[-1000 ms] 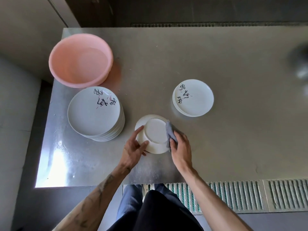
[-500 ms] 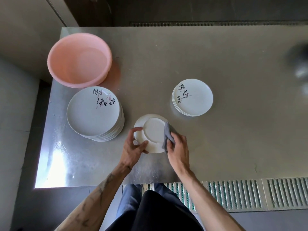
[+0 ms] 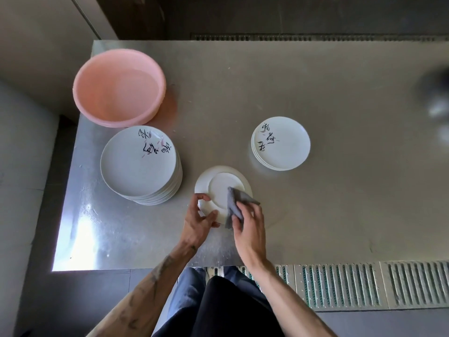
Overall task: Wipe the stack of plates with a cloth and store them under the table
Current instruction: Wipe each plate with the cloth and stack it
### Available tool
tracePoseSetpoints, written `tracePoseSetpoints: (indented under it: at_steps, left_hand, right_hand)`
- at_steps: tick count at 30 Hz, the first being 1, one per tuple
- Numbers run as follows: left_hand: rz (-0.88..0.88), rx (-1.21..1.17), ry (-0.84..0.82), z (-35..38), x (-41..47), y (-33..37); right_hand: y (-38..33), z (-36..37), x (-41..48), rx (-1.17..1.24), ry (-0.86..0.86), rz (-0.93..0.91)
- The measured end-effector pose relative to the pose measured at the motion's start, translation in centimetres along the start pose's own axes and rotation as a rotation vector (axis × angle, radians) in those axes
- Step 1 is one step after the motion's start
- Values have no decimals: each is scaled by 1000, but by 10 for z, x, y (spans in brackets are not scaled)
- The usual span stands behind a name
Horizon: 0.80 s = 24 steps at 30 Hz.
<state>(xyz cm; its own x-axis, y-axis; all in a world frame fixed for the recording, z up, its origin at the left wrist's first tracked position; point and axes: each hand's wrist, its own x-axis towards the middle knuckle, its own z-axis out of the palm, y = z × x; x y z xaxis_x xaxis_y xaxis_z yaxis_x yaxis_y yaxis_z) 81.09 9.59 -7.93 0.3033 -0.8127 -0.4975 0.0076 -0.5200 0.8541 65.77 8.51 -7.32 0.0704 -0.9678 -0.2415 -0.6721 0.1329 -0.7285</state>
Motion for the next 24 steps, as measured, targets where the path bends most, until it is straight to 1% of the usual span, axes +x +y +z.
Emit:
tracePoseSetpoints:
  at_steps: [2, 6, 9, 12, 14, 16, 18, 21, 24]
  left_hand:
    - [-12, 12, -10, 0, -5, 1]
    - [24, 67, -27, -3, -7, 8]
    - [1, 37, -10, -2, -8, 17]
    - [-7, 51, -64, -6, -10, 19]
    - [7, 89, -103, -12, -10, 18]
    - [23, 137, -143, -17, -10, 17]
    - [44, 143, -135, -22, -6, 16]
    - [26, 97, -91, -26, -4, 13]
    - [15, 80, -133, -31, -7, 2]
  right_hand:
    - [4, -3, 0, -16, -9, 1]
    - [6, -19, 25, 3, -33, 35]
    - [-3, -14, 13, 3, -19, 29]
    - [-8, -3, -7, 29, -20, 5]
    - [-4, -5, 1, 17, -16, -15]
    - [-1, -10, 15, 5, -11, 6]
    - [-3, -11, 18, 26, 5, 31]
    - [-18, 9, -5, 22, 48, 47]
    - [-23, 26, -24, -5, 74, 56]
